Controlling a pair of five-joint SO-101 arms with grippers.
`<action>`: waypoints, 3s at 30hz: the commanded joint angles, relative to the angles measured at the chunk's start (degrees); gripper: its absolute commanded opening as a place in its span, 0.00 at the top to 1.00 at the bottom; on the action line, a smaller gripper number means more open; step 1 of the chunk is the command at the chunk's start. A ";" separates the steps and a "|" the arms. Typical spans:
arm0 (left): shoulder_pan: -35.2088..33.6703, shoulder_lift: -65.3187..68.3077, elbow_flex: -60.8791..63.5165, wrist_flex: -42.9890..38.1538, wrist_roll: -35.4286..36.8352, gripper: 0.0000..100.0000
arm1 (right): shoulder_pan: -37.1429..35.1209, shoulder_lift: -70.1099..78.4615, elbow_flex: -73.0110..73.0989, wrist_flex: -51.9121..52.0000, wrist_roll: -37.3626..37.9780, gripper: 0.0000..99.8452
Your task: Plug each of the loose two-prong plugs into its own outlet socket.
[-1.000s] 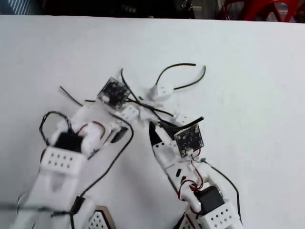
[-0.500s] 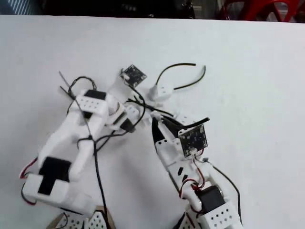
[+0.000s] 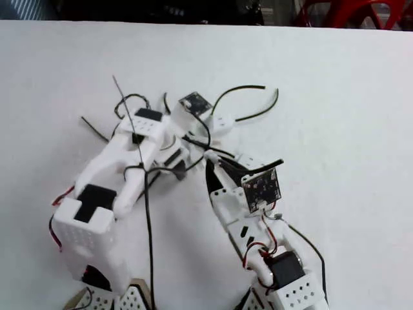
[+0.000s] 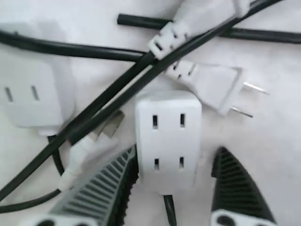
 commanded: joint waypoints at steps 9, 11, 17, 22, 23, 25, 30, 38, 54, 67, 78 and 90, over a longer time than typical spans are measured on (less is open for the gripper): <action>1.98 -0.57 -5.19 11.34 -0.53 0.98 | 0.40 -0.31 0.18 -1.27 -0.44 0.98; 2.07 -0.75 -3.87 11.60 -0.53 0.98 | 0.57 -0.31 0.18 -1.27 -0.44 0.98; 2.15 -12.53 7.65 10.73 -0.53 0.98 | 0.57 -0.31 0.18 -1.10 -0.44 0.98; 4.62 -29.05 23.21 6.33 -0.44 0.98 | 0.57 -0.31 0.18 -1.10 -0.44 0.98; 5.49 -31.87 25.93 5.19 -0.18 0.98 | 0.57 -0.31 0.18 -1.10 -0.44 0.98; 6.46 -36.88 30.68 2.99 0.00 0.97 | 0.40 -0.31 0.18 -0.92 -0.44 0.98; 6.02 -42.68 36.75 3.34 0.18 0.79 | 0.40 -0.22 0.18 -0.84 -0.44 0.98; -1.89 -50.59 38.33 6.15 -0.53 0.63 | -0.22 -0.22 0.18 0.84 -0.09 0.98; -14.11 -89.89 54.51 9.05 0.09 0.65 | -6.81 -0.22 0.62 4.97 3.25 0.98; -25.71 -105.80 65.41 5.54 1.58 0.65 | -6.81 -0.13 -2.29 9.19 5.54 0.98; -27.30 -106.07 71.12 1.67 4.13 0.64 | -6.81 21.85 -19.43 13.05 3.69 0.98; -27.30 -106.15 75.25 0.97 3.96 0.64 | -6.64 68.09 -48.18 16.84 -4.13 0.98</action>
